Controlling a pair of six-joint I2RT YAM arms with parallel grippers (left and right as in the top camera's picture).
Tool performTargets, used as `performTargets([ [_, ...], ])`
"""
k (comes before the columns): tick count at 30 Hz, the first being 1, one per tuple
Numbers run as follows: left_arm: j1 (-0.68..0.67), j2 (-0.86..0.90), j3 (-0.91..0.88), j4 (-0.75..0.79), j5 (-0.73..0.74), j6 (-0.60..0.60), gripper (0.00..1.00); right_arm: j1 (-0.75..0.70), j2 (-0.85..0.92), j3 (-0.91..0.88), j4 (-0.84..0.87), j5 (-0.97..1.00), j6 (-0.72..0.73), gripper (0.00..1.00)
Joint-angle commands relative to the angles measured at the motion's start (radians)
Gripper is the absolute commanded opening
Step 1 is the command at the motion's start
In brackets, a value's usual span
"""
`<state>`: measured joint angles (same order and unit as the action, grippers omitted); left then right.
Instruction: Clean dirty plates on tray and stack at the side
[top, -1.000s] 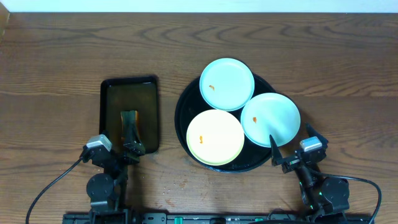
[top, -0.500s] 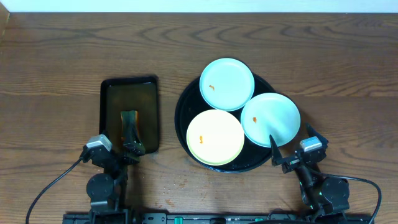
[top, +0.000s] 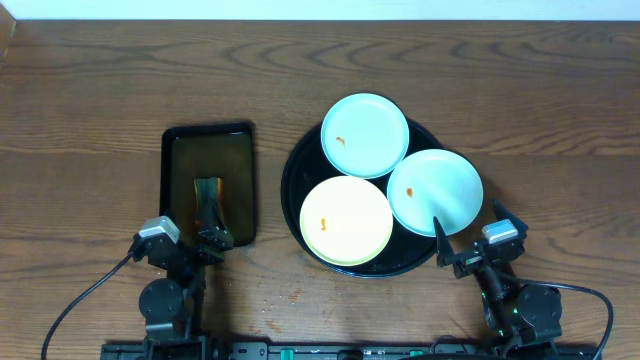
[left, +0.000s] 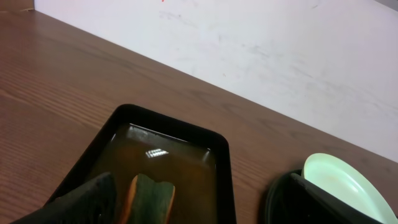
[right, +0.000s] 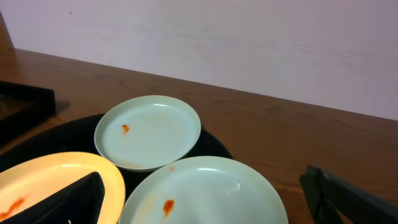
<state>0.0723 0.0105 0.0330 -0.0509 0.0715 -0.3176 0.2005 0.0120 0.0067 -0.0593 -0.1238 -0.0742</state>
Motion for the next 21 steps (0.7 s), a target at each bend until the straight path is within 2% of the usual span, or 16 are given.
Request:
performTargets([
  [1,0.005,-0.006,-0.029,-0.011,-0.002,-0.005,0.86,-0.019,-0.005,-0.001,-0.003,-0.008,-0.010,0.99],
  [8,0.005,-0.006,-0.029,-0.006,0.072,-0.006,0.87,-0.019,-0.005,-0.001,0.003,-0.011,-0.009,0.99],
  [13,0.005,-0.006,-0.029,0.016,0.183,-0.006,0.86,-0.019,-0.005,-0.001,0.014,-0.103,-0.007,0.99],
  [16,0.005,-0.006,-0.027,0.042,0.236,-0.005,0.87,-0.019,-0.005,-0.001,0.064,-0.163,0.049,0.99],
  [21,0.005,-0.006,0.030,0.096,0.235,-0.005,0.86,-0.019,-0.004,0.036,0.071,-0.172,0.152,0.99],
])
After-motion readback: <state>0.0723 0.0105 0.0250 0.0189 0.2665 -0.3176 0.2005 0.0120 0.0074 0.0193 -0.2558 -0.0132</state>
